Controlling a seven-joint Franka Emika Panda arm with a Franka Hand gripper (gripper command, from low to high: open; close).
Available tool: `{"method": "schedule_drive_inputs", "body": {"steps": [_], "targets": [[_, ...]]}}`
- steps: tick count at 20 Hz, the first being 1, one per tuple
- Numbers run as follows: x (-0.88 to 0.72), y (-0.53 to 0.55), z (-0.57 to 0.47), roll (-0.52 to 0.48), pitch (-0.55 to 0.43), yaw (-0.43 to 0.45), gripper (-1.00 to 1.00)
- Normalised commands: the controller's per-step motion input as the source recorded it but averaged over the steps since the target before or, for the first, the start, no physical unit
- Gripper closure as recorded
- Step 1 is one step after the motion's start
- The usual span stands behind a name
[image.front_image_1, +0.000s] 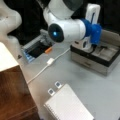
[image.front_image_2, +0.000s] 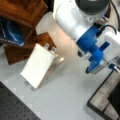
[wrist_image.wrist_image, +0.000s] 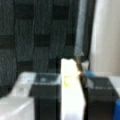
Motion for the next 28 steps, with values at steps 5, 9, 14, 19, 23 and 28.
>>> {"method": "schedule_drive_inputs", "body": {"steps": [5,9,14,19,23,28], "targets": [[0.52,0.10,0.12,0.234,-0.052,0.136,1.00],[0.45,0.14,0.02,0.242,-0.057,0.064,1.00],[0.39,0.13,-0.02,0.217,-0.067,0.017,1.00],[0.34,0.08,-0.09,0.173,-0.080,-0.019,1.00],[0.30,0.05,-0.13,0.138,-0.089,-0.044,1.00],[0.24,0.06,-0.16,0.124,-0.090,-0.075,1.00]]}}
